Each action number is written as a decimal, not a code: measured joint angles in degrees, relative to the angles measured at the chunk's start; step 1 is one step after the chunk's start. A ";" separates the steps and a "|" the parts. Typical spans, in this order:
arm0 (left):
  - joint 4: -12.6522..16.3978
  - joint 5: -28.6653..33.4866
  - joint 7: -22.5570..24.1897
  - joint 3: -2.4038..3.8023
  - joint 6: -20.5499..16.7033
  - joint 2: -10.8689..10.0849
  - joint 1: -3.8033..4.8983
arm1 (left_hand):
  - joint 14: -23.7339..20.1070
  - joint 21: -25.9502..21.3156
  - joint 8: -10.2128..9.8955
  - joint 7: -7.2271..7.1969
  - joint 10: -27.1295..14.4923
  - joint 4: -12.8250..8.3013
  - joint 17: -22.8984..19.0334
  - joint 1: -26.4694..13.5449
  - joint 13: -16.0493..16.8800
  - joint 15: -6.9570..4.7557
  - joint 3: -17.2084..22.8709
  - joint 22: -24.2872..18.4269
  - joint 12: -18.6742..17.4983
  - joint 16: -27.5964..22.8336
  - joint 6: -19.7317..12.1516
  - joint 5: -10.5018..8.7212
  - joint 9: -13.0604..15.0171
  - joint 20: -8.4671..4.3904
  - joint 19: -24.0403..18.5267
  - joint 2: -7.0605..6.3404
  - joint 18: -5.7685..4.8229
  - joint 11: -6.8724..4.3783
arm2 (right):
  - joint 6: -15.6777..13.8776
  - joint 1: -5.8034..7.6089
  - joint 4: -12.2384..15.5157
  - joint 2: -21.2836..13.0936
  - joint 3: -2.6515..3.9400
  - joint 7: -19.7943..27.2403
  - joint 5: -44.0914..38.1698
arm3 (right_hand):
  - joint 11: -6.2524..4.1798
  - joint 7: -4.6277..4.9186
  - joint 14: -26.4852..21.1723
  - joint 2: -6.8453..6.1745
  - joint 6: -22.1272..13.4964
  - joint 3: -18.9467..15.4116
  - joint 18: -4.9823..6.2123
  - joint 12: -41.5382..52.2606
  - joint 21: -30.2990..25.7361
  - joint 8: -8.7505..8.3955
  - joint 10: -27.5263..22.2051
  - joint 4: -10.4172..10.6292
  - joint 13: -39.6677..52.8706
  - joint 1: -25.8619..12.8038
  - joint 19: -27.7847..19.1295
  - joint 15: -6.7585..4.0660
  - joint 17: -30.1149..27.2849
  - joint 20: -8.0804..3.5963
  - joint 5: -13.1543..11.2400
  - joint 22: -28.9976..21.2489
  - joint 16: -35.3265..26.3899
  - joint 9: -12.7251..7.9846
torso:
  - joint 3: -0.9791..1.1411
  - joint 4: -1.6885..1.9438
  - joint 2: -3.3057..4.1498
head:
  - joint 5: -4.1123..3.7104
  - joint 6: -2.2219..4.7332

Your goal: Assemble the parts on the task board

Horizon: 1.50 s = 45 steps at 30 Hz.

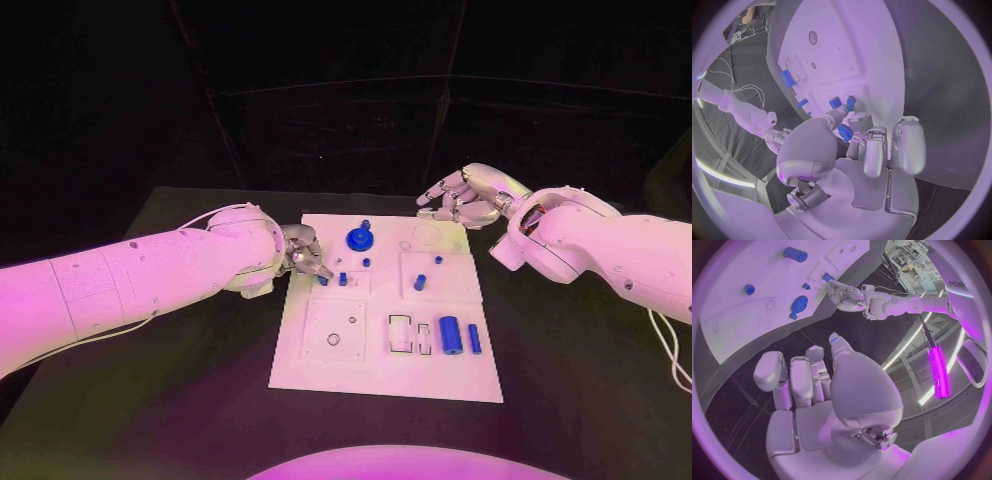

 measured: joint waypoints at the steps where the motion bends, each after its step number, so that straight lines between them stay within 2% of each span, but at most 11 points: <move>1: -0.01 0.00 -0.01 0.00 -0.01 0.04 0.00 | 0.00 0.00 0.19 0.02 0.16 0.16 0.00 -0.39 0.00 0.00 -0.16 0.07 0.18 0.00 0.06 0.00 0.05 -0.08 0.08 -0.29 0.00 0.00 | 0.00 0.00 0.00 0.00 0.00 0.00 0.00 | 0.00 0.00 0.00 0.00 0.00 0.00 0.00 0.00 0.00 0.00 0.00 0.00 0.00 0.00 0.00 0.00 0.00 0.00 0.00 0.00 0.00 0.00 | 0.01 0.00 -0.01 | -0.02 -0.02; 7: -0.07 0.02 -0.27 -0.10 -0.02 0.19 -0.13 | 0.00 0.22 0.66 -0.26 0.58 2.25 0.00 -3.62 0.36 0.00 -2.60 0.33 0.78 0.00 0.95 0.02 0.18 -0.09 0.09 -1.70 0.00 -0.01 | 0.01 0.00 0.00 0.03 0.00 0.00 0.00 | 0.00 0.00 0.00 0.00 0.00 0.00 0.00 0.00 0.00 0.00 0.00 0.00 0.00 0.00 0.00 0.00 0.00 0.00 0.00 0.00 0.00 0.00 | 0.01 -0.01 0.00 | -0.09 -0.09; 11: -0.13 0.03 -0.60 -0.14 -0.02 0.22 -0.18 | 0.00 0.35 0.66 -0.19 0.58 3.87 0.00 -6.26 0.59 0.00 -4.23 0.32 1.05 0.00 1.04 0.02 0.17 -0.25 0.25 -1.57 0.00 -0.01 | 0.01 0.00 -0.01 0.03 0.00 0.00 0.00 | 0.00 0.00 0.00 0.00 0.00 0.00 0.00 0.00 0.00 0.00 0.00 0.00 0.00 0.00 0.00 0.00 0.00 0.00 0.00 0.00 0.00 0.00 | 0.02 -0.01 -0.01 | -0.10 -0.13; 27: -0.59 0.07 -1.58 -0.15 -0.56 0.40 -0.19 | 0.00 0.35 0.87 -0.18 0.57 6.20 0.00 -9.33 0.65 0.01 -6.55 0.32 1.06 0.00 1.04 0.02 0.12 -0.25 0.25 -2.14 0.00 -0.01 | 0.03 0.00 -0.05 0.05 0.00 -0.03 0.01 | 0.00 0.00 0.00 0.00 0.00 0.00 0.00 0.00 0.00 0.00 0.00 0.00 0.00 0.00 0.00 0.00 0.01 0.00 0.00 0.00 0.00 0.00 | -0.01 -0.02 -0.03 | -0.16 -0.04; 32: -0.58 0.46 -1.62 -0.16 -1.26 0.27 -0.20 | 0.00 0.35 1.14 -0.17 0.57 8.17 0.00 -11.81 0.38 0.01 -10.77 0.31 1.06 0.00 1.03 0.02 0.12 -0.25 0.25 -3.83 0.00 -0.01 | 0.03 0.00 -0.11 0.08 0.00 -0.03 0.01 | 0.00 0.00 0.00 0.00 0.00 0.00 -0.01 0.00 0.00 0.00 0.00 0.00 0.00 0.00 0.00 0.00 0.01 0.00 0.00 0.00 0.00 0.00 | -0.01 -0.01 -0.05 | -0.04 -0.04; 33: -0.54 0.69 -1.57 -0.16 -1.56 0.18 -0.20 | 0.00 0.33 1.13 -0.03 0.52 8.46 0.00 -12.09 -0.22 0.01 -11.70 0.28 0.87 0.00 0.87 0.02 0.06 -0.25 0.25 -4.12 0.00 0.01 | 0.03 0.00 -0.12 0.08 0.00 -0.03 0.01 | 0.00 0.00 0.00 0.00 0.00 0.00 0.00 0.00 0.00 0.00 0.00 0.00 0.00 0.00 0.00 0.00 0.01 0.00 0.00 0.00 0.00 0.00 | -0.02 -0.01 -0.05 | -0.04 -0.04; 36: -0.44 2.29 -0.86 -0.16 -3.24 -0.26 -0.20 | 0.00 -1.44 -0.47 1.49 -7.11 9.33 0.00 -11.99 -10.13 0.05 -14.79 -1.61 -7.51 0.00 -2.91 0.02 -0.77 0.08 -0.52 -4.01 0.01 1.25 | 0.04 0.00 -0.17 0.11 0.00 -0.03 0.01 | 0.00 0.00 0.00 0.00 0.00 0.00 0.00 0.00 0.00 0.00 0.00 0.00 0.00 0.00 0.00 0.00 0.01 0.00 0.00 0.00 0.00 0.00 | -0.02 -0.01 -0.05 | -0.03 0.03; 37: -0.39 3.11 -0.47 -0.16 -4.00 -0.44 -0.21 | -0.07 -2.52 -1.48 2.36 -10.10 9.60 0.00 -11.10 -13.01 0.81 -15.98 -2.95 -10.25 0.00 -4.70 0.02 -1.30 0.60 -1.23 -3.57 0.01 2.00 | 0.04 0.00 -0.18 0.12 0.00 -0.03 0.01 | 0.00 0.00 0.00 0.00 0.00 0.00 0.00 0.00 0.00 0.00 0.00 0.00 0.00 0.00 0.00 0.00 0.01 0.00 0.00 0.00 0.00 0.00 | -0.02 -0.01 -0.05 | -0.03 0.05; 40: -0.10 6.29 1.38 -0.16 -6.82 -1.00 -0.21 | 0.06 -4.54 -3.16 3.89 -12.74 10.00 0.00 -9.44 -14.70 1.99 -17.98 -5.45 -11.92 0.00 -7.22 0.02 -2.38 1.53 -2.57 -2.83 0.00 3.27 | 0.05 0.00 -0.22 0.13 0.00 -0.03 0.01 | 0.00 0.00 0.00 0.00 0.00 0.00 0.00 0.00 0.00 0.00 0.00 0.00 0.00 0.00 0.00 0.00 0.01 0.00 0.00 0.00 0.00 0.00 | -0.02 -0.01 -0.05 | -0.03 0.12; 42: 0.06 8.09 2.77 -0.16 -8.56 -1.25 -0.21 | 0.07 -5.85 -3.81 4.54 -13.41 10.21 0.00 -8.24 -15.05 2.22 -19.01 -7.02 -12.04 0.00 -7.86 0.02 -2.98 2.19 -3.31 -2.33 0.88 3.93 | 0.06 0.00 -0.26 0.13 0.00 -0.03 0.01 | 0.00 0.00 0.00 0.19 0.00 0.00 0.00 0.00 0.00 0.00 0.00 0.00 -0.07 0.19 0.00 0.00 -0.05 0.00 0.00 -0.08 0.00 0.03 | -0.02 -0.01 -0.05 | -0.03 0.17; 45: 0.21 10.11 4.66 -0.16 -10.70 -1.52 -0.21 | 0.00 -7.87 -4.23 5.02 -14.41 10.26 0.00 -6.21 -15.42 2.70 -20.46 -9.38 -12.04 -0.54 -8.54 0.02 -3.78 2.77 -4.66 -1.63 0.91 4.52 | 0.08 0.00 -0.30 0.14 0.00 -0.03 0.01 | 0.00 0.00 0.00 0.31 0.00 0.00 0.00 0.00 0.00 0.00 0.00 0.00 -0.16 0.31 0.00 0.00 -0.12 0.00 0.00 -0.17 0.00 0.06 | -0.01 -0.01 -0.05 | -0.06 0.27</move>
